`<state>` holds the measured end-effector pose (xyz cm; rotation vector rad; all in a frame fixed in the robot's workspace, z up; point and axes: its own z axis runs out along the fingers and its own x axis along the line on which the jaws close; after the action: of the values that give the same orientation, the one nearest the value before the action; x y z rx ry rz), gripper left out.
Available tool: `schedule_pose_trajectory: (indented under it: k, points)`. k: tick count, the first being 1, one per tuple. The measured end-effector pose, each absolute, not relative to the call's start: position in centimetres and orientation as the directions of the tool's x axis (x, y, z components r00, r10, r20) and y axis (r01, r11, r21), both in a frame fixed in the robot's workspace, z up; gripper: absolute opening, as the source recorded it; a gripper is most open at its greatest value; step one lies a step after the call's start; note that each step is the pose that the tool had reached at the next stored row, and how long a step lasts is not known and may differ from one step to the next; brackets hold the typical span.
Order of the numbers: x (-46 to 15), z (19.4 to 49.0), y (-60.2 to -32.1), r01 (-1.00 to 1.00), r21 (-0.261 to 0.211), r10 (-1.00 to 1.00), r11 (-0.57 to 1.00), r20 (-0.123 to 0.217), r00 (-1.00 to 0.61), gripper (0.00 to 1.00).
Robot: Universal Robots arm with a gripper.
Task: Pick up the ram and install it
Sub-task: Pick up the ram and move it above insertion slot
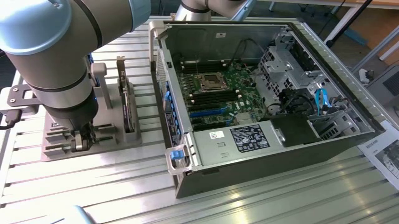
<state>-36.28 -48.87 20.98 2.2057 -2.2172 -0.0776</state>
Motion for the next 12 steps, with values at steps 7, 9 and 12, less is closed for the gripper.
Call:
schedule_pose_trajectory:
  k: [7, 9, 12]
  points:
    - [-36.29, 20.98, -48.87, -0.999, 0.044, -1.0, 0.005, -0.026, -0.006, 0.12]
    - [-36.29, 20.98, -48.87, -0.999, 0.044, -1.0, 0.005, -0.026, -0.006, 0.12]
    - [-36.29, 20.98, -48.87, -0.999, 0.044, -1.0, 0.005, -0.026, -0.006, 0.12]
